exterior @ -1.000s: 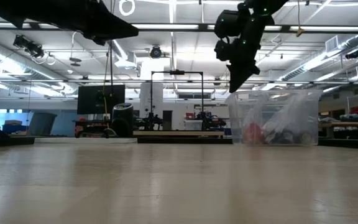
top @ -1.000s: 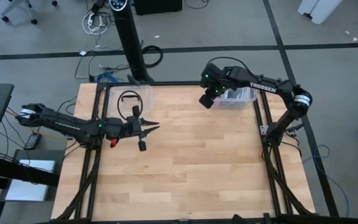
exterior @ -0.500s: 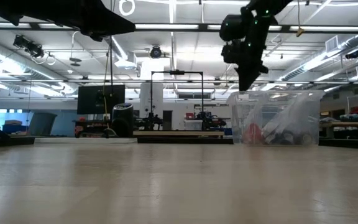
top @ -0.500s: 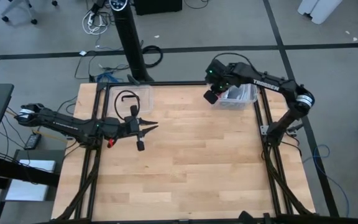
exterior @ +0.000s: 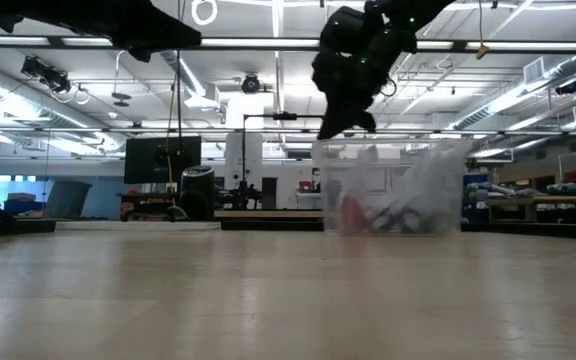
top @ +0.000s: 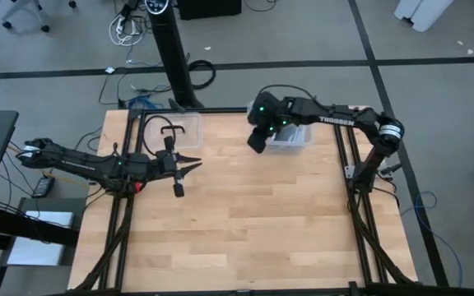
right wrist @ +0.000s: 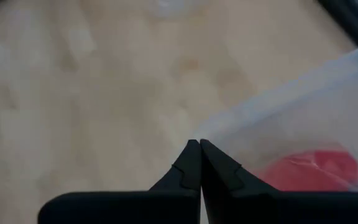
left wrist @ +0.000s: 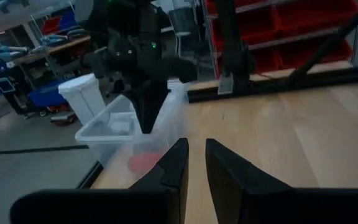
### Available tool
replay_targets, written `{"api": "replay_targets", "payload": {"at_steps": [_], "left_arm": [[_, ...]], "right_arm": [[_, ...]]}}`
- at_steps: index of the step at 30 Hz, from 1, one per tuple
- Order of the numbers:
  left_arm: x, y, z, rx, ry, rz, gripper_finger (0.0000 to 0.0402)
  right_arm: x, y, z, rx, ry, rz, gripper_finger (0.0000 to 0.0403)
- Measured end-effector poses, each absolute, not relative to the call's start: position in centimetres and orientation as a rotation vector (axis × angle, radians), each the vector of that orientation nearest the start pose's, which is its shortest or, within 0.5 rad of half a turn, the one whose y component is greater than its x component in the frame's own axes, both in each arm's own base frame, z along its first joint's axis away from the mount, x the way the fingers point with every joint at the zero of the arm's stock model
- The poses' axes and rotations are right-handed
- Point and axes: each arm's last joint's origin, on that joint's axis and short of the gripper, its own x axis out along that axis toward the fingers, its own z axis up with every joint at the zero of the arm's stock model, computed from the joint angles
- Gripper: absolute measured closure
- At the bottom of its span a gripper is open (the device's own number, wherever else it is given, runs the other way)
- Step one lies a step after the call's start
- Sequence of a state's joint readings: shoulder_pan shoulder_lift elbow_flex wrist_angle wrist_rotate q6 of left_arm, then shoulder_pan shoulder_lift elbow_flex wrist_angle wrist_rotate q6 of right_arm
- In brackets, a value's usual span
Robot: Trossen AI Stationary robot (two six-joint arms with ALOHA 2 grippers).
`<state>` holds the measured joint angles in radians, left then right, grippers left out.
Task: Roll bandage
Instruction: Close the transparent bin
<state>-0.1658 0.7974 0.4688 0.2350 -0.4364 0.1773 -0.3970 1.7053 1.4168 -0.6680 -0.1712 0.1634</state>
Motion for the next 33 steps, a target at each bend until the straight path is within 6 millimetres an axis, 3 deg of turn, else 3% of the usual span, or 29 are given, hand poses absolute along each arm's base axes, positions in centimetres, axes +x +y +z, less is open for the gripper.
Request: {"api": "replay_targets", "payload": {"at_steps": [4,7,12,16,18,23,27,33], "left_arm": [[17.3,-1.7,26.5,0.218,0.234,0.253,0.0345],[16.8,-1.4,27.9,0.173,0.356,0.273,0.0351],[15.8,-0.3,30.1,0.130,0.563,0.355,0.0375],[15.5,0.6,31.3,0.123,0.629,0.410,0.0396],[15.5,0.9,31.1,0.134,0.668,0.427,0.0398],[16.6,2.6,29.6,0.172,0.825,0.487,0.0400],[17.9,4.4,27.9,0.146,0.973,0.430,0.0400],[18.7,7.9,27.1,0.099,1.091,0.328,0.0400]], "right_arm": [[35.4,-12.3,26.5,0.415,0.881,-0.176,0.0403],[35.7,-11.1,27.4,0.347,0.880,-0.146,0.0403],[34.4,-8.8,33.3,0.166,0.775,-0.151,0.0403],[32.3,-8.2,36.3,0.092,0.751,-0.228,0.0403],[31.2,-8.3,37.3,0.088,0.744,-0.260,0.0403],[29.6,-7.7,37.6,0.076,0.817,-0.300,0.0403],[28.8,-6.4,38.3,0.050,0.814,-0.277,0.0403],[27.3,-4.4,39.4,0.024,0.810,-0.222,0.0403]]}}
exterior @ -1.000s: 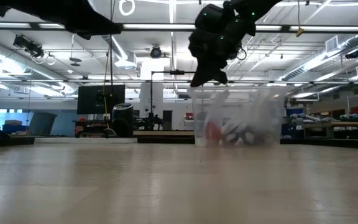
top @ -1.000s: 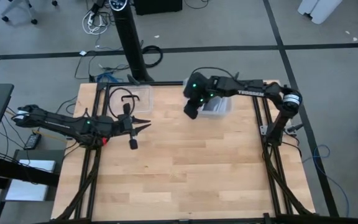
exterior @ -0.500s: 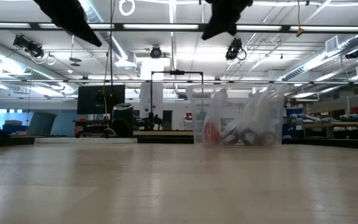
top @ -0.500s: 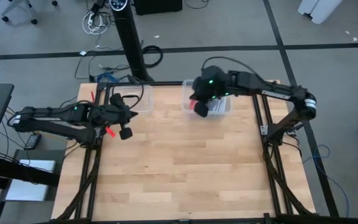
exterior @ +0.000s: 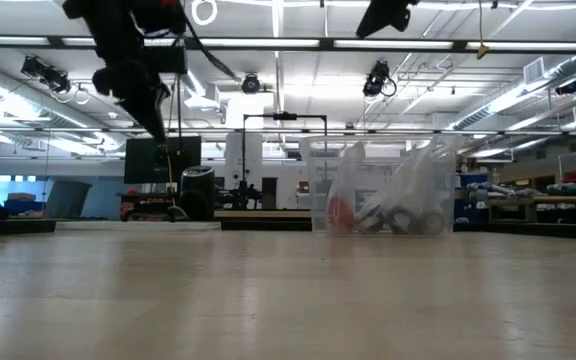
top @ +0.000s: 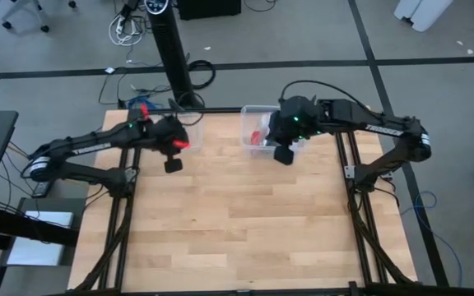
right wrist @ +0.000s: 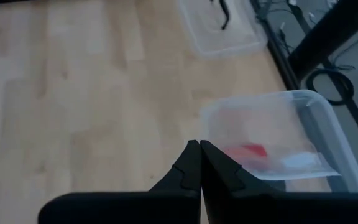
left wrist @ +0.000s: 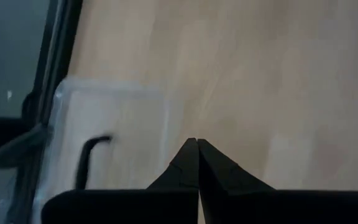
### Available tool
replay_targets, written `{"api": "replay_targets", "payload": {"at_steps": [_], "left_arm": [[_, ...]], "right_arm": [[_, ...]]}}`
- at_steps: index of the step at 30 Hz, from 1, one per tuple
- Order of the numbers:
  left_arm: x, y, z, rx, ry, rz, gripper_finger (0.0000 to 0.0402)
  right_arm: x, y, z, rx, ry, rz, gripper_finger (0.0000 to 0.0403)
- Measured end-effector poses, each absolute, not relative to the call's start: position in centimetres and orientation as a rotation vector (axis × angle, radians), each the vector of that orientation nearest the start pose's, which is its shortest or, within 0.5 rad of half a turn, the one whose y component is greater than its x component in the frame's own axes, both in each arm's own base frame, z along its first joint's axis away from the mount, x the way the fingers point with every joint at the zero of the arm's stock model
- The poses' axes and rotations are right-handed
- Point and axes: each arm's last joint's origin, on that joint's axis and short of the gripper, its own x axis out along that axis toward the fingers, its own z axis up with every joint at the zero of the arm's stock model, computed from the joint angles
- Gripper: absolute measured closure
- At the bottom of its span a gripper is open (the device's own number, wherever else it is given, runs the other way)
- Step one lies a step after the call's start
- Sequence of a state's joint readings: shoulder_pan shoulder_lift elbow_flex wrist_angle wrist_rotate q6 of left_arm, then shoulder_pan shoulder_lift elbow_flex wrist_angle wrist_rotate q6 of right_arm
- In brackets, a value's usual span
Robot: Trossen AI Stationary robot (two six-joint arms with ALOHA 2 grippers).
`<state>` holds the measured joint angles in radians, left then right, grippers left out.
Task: Roll bandage
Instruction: Close the transparent bin
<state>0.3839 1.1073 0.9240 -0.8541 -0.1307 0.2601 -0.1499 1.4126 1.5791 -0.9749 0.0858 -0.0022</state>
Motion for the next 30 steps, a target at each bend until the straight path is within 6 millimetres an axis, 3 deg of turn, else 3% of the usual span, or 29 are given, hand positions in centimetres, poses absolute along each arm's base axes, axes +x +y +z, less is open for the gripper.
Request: {"api": "replay_targets", "payload": {"at_steps": [5,8,13,18,25,30], "left_arm": [[18.0,11.6,26.5,0.132,1.230,0.333,0.0396],[18.0,13.8,25.8,0.063,1.344,0.301,0.0395],[19.1,17.1,25.9,0.013,1.329,0.378,0.0395],[20.6,20.2,24.7,-0.003,1.380,0.427,0.0392],[21.8,22.5,22.4,-0.056,1.520,0.346,0.0357],[21.9,23.7,20.0,0.007,1.667,0.403,0.0307]], "right_arm": [[26.4,-2.4,39.9,0.002,0.821,-0.160,0.0403],[26.0,-1.5,39.8,-0.020,0.836,-0.136,0.0403],[25.8,-0.5,38.4,-0.052,0.871,-0.113,0.0403],[26.3,0.3,36.3,-0.091,0.910,-0.068,0.0403],[26.5,0.8,34.8,-0.113,0.924,0.010,0.0403],[26.3,1.1,34.5,-0.125,0.918,0.049,0.0403]]}}
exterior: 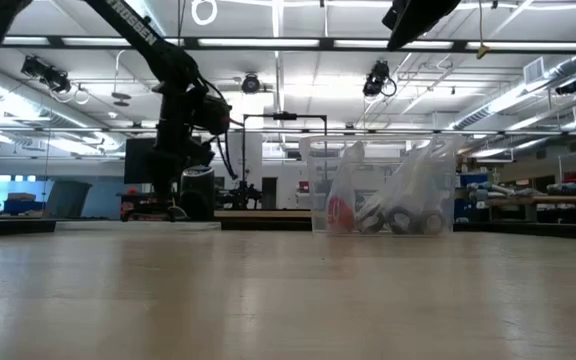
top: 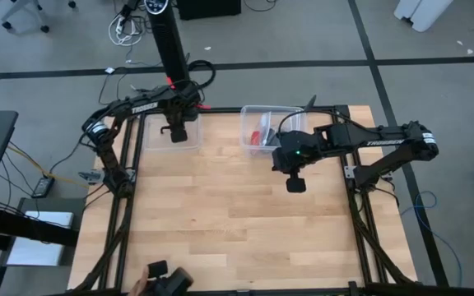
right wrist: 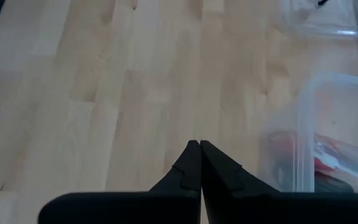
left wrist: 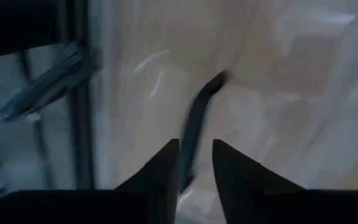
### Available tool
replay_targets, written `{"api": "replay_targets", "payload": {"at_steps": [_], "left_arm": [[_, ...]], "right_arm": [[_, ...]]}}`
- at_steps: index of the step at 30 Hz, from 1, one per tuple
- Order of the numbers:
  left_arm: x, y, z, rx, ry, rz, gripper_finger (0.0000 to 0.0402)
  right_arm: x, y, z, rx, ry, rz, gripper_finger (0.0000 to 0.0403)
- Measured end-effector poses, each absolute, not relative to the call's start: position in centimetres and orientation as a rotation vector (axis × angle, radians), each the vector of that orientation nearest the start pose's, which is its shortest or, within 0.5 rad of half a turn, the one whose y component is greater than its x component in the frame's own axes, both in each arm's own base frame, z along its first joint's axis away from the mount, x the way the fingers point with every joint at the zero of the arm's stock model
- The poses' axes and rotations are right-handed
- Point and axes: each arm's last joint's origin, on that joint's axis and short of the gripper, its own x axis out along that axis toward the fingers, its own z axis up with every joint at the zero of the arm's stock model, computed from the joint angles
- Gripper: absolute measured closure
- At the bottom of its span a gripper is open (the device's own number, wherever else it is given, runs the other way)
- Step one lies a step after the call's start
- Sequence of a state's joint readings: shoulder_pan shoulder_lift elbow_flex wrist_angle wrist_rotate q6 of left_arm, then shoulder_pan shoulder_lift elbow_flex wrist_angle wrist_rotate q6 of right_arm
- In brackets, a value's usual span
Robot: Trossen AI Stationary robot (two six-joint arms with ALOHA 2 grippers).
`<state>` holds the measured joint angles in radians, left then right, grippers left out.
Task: Roll bandage
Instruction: Close the transparent bin
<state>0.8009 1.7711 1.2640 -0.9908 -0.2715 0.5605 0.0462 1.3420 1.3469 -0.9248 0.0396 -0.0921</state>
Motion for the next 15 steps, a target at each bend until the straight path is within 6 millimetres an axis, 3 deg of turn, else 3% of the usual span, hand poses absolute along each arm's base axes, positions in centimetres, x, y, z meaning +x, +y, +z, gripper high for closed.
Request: {"api": "replay_targets", "payload": {"at_steps": [6,15], "left_arm": [[21.6,24.7,18.8,0.057,1.736,0.372,0.0261],[20.9,25.7,17.6,-0.015,1.729,0.319,0.0254]], "right_arm": [[26.4,1.1,34.5,-0.142,0.904,0.068,0.0403],[26.4,1.1,34.5,-0.144,0.903,0.068,0.0403]]}}
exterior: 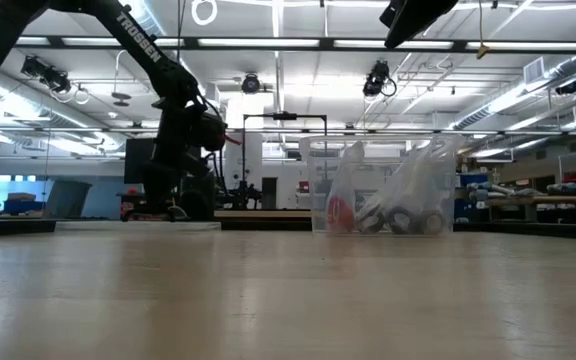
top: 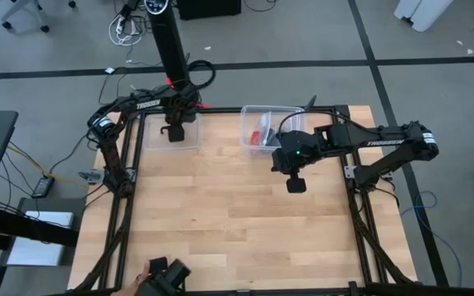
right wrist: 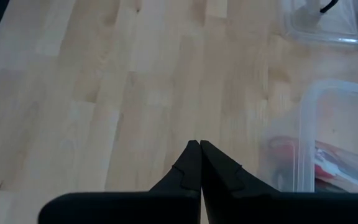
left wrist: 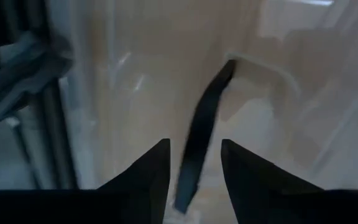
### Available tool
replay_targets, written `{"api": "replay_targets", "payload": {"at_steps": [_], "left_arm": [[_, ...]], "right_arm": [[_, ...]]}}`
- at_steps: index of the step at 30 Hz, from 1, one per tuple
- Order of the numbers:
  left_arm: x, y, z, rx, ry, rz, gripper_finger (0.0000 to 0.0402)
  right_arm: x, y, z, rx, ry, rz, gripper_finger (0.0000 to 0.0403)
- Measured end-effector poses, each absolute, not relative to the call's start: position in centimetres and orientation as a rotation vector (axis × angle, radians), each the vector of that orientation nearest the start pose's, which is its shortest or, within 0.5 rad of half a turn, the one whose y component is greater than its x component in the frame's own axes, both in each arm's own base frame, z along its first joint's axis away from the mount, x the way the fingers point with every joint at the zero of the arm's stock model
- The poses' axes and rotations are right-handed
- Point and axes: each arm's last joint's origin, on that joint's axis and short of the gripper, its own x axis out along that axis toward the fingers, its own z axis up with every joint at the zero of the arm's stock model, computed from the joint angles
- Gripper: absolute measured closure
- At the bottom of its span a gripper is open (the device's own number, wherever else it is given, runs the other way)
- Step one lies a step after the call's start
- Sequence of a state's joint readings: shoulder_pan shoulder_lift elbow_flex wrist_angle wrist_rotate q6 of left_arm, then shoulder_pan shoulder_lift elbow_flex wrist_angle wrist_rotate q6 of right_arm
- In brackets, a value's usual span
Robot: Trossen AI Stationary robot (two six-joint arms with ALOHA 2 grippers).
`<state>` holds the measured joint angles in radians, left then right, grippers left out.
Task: Roll bandage
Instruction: Close the transparent bin
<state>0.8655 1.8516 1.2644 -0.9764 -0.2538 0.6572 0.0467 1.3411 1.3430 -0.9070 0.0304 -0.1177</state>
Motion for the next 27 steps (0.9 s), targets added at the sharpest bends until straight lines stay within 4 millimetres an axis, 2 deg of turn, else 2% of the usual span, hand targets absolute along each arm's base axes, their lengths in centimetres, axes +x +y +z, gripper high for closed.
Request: {"api": "replay_targets", "payload": {"at_steps": [5,12,17,21,27], "left_arm": [[21.2,25.4,17.5,-0.045,1.699,0.287,0.0275],[21.2,24.9,16.8,-0.037,1.696,0.254,0.0381],[21.5,24.0,17.0,-0.023,1.764,0.235,0.0381],[22.4,23.3,18.8,-0.003,1.802,0.250,0.0381],[24.6,22.0,23.8,0.029,1.736,0.310,0.0381]], "right_arm": [[26.4,1.1,34.5,-0.145,0.903,0.068,0.0403],[26.4,1.1,34.5,-0.150,0.904,0.069,0.0403],[26.4,1.1,34.5,-0.157,0.905,0.072,0.0403],[26.4,1.1,34.5,-0.159,0.905,0.074,0.0403],[25.9,1.0,34.8,-0.135,0.908,0.027,0.0403]]}}
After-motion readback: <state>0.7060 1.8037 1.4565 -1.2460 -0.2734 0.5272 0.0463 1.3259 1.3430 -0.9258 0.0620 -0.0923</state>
